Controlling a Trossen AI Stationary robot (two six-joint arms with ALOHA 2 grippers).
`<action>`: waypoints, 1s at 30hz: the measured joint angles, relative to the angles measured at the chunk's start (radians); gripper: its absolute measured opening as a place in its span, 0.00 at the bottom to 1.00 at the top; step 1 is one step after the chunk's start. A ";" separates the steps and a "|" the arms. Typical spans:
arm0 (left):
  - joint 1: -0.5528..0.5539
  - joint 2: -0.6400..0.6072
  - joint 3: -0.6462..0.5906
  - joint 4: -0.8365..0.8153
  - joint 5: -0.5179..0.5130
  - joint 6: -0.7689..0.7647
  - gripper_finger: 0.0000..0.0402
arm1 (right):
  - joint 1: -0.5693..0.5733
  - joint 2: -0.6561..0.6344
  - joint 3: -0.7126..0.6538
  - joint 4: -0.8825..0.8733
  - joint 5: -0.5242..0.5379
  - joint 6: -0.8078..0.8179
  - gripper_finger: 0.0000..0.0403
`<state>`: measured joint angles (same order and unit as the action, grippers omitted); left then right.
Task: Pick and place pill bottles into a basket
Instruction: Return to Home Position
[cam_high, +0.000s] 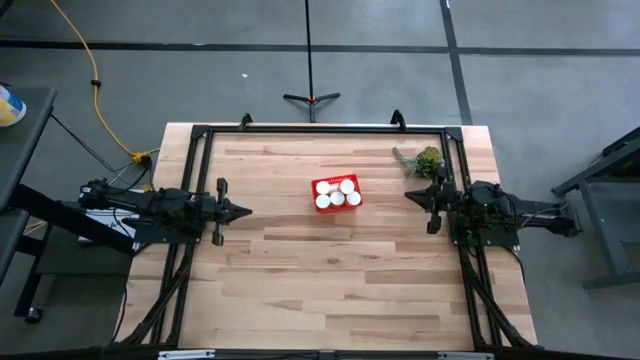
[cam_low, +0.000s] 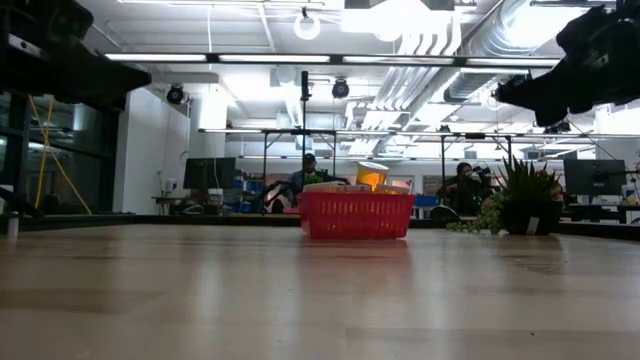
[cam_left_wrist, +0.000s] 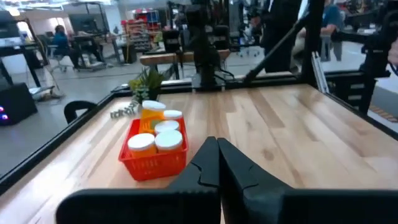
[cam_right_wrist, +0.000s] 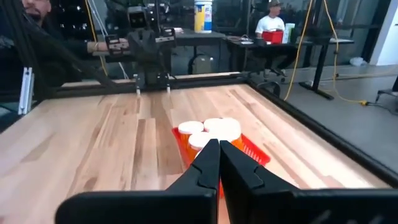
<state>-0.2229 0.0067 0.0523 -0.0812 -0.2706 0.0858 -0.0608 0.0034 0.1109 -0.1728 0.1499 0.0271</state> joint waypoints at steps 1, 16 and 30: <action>0.000 0.001 0.000 0.019 0.007 0.001 0.07 | 0.000 0.001 -0.015 0.020 0.000 0.013 0.00; 0.000 0.004 -0.032 0.107 0.004 0.033 0.09 | -0.042 0.021 -0.101 0.209 -0.052 -0.042 0.00; 0.001 0.004 -0.040 0.141 -0.052 0.066 0.08 | -0.131 0.021 -0.101 0.197 -0.104 -0.059 0.01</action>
<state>-0.2222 0.0105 0.0124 0.0594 -0.3227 0.1522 -0.1914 0.0246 0.0097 0.0241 0.0463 -0.0319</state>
